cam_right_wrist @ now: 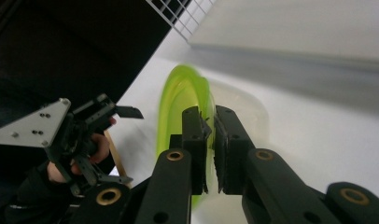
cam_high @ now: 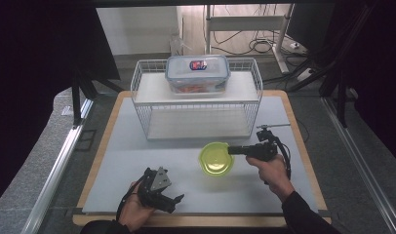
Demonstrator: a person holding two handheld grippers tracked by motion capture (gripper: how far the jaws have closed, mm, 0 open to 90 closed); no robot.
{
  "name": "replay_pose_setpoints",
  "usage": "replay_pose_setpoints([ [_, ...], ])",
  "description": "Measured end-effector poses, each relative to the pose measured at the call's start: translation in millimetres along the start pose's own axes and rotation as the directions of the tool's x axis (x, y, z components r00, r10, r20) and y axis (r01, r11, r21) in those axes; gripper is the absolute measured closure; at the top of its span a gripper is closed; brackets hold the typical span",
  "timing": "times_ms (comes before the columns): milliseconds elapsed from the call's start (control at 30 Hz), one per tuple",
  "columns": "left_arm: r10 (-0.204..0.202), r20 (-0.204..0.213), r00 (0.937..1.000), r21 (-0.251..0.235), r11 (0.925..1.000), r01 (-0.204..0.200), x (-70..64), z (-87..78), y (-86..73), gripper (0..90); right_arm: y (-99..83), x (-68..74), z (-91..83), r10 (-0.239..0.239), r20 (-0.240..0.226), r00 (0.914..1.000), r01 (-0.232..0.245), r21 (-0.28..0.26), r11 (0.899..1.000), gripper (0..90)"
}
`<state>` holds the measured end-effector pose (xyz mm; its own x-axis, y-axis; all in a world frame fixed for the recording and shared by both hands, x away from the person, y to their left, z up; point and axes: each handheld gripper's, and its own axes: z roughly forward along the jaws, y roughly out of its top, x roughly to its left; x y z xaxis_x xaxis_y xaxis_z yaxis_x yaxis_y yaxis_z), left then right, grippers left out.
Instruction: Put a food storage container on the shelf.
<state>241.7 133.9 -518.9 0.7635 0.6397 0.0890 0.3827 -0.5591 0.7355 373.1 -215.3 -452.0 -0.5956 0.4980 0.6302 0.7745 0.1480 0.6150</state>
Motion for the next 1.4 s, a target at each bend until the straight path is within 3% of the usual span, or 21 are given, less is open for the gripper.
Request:
replay_pose_setpoints([
  [367, -0.004, 0.003, 1.0, -0.003, 1.0, 0.004, 0.3, -0.3, 0.2, 2.3, 31.2, 28.3, -11.2, -0.071, -0.018, 0.9973, 0.07, -0.045, 0.997, 84.6],
  [667, 0.003, 0.005, 1.0, 0.003, 1.0, -0.003, 0.3, 0.1, 0.2, 2.4, 50.0, 43.3, -17.5, -0.088, -0.058, 0.9944, 0.083, -0.086, 0.993, 84.6],
  [1400, 0.005, 0.039, 0.9992, -0.039, 0.9992, -0.003, 0.4, -3.4, 0.7, 1.6, 122.7, 84.0, -44.6, -0.119, -0.12, 0.9857, 0.091, -0.218, 0.972, 84.6],
])
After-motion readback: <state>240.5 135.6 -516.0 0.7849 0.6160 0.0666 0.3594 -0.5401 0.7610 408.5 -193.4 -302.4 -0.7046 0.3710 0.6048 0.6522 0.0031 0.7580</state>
